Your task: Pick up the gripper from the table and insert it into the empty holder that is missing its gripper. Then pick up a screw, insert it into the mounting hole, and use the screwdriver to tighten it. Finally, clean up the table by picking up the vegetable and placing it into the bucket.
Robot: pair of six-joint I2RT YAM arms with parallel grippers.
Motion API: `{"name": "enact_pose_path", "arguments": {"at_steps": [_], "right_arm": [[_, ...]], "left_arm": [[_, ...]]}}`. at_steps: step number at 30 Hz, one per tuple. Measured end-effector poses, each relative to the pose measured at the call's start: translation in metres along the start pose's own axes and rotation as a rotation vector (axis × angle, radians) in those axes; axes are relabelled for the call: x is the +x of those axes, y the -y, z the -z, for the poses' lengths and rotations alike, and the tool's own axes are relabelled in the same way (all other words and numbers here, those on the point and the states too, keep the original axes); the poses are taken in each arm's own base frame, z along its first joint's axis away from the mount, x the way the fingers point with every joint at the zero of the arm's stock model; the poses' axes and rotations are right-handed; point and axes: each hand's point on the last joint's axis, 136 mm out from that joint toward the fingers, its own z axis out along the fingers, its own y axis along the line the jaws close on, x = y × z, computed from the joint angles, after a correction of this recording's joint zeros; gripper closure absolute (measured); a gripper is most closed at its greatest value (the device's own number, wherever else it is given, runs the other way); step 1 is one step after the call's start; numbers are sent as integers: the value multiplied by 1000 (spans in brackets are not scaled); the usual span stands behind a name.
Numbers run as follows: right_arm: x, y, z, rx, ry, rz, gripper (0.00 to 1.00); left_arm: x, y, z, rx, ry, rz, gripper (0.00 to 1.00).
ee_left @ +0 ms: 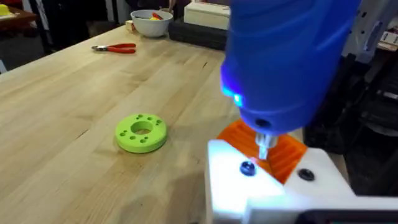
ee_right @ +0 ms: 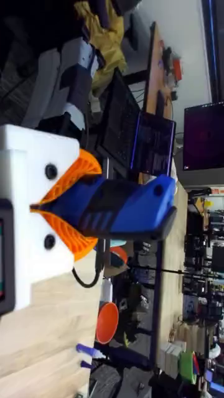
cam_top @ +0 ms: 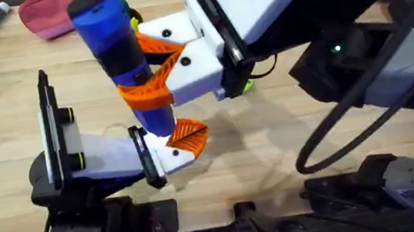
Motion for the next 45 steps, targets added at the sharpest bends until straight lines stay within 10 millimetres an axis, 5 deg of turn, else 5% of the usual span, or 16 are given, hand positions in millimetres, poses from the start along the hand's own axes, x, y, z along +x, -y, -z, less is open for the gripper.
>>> {"name": "enact_pose_path", "arguments": {"at_steps": [45], "right_arm": [[12,6,-3,6,-14,17,975]], "left_arm": [[0,0,0,0,0,1,982]]}}
